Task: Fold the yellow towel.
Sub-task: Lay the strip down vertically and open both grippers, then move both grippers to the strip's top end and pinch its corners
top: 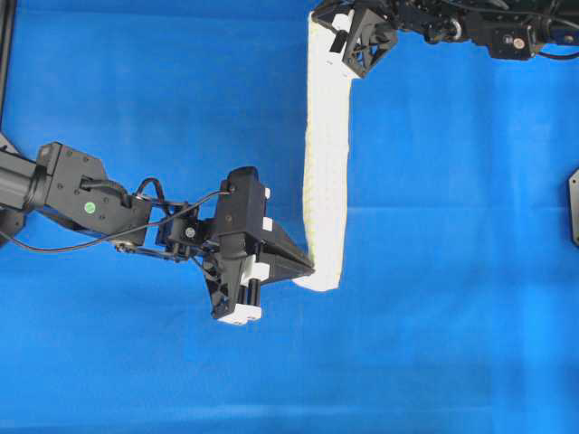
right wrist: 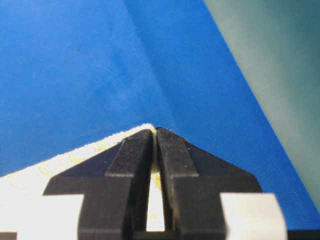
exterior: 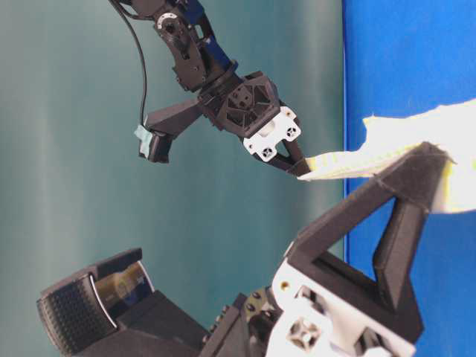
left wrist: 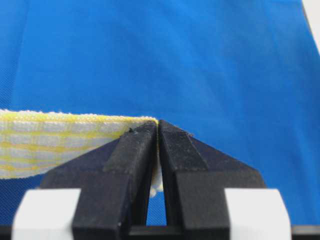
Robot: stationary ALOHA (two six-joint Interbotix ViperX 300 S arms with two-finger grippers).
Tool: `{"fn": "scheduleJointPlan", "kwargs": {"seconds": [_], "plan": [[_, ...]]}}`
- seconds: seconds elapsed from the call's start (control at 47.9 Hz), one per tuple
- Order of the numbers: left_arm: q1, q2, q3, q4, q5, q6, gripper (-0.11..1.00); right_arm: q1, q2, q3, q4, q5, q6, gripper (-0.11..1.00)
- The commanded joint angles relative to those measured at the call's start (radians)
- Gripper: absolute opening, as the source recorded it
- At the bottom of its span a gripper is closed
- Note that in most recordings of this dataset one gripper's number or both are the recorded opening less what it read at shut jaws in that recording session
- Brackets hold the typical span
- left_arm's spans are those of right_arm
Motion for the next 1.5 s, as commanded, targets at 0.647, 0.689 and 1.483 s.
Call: {"fn": "scheduleJointPlan", "kwargs": {"seconds": [0.647, 0.689, 1.483], "plan": [[0.044, -0.158, 0.028, 0.009, 0.092, 0.011, 0.7, 0.031, -0.092, -0.006, -0.081, 0.025, 0.0, 0.69], [0.061, -0.172, 0.038, 0.011, 0.095, 0.012, 0.7, 0.032, -0.11, 0.005, -0.081, 0.028, 0.0, 0.69], [0.446, -0.252, 0.137, 0.014, 0.101, 0.247, 0.7, 0.091, -0.345, 0.27, -0.048, -0.021, 0.061, 0.69]]}}
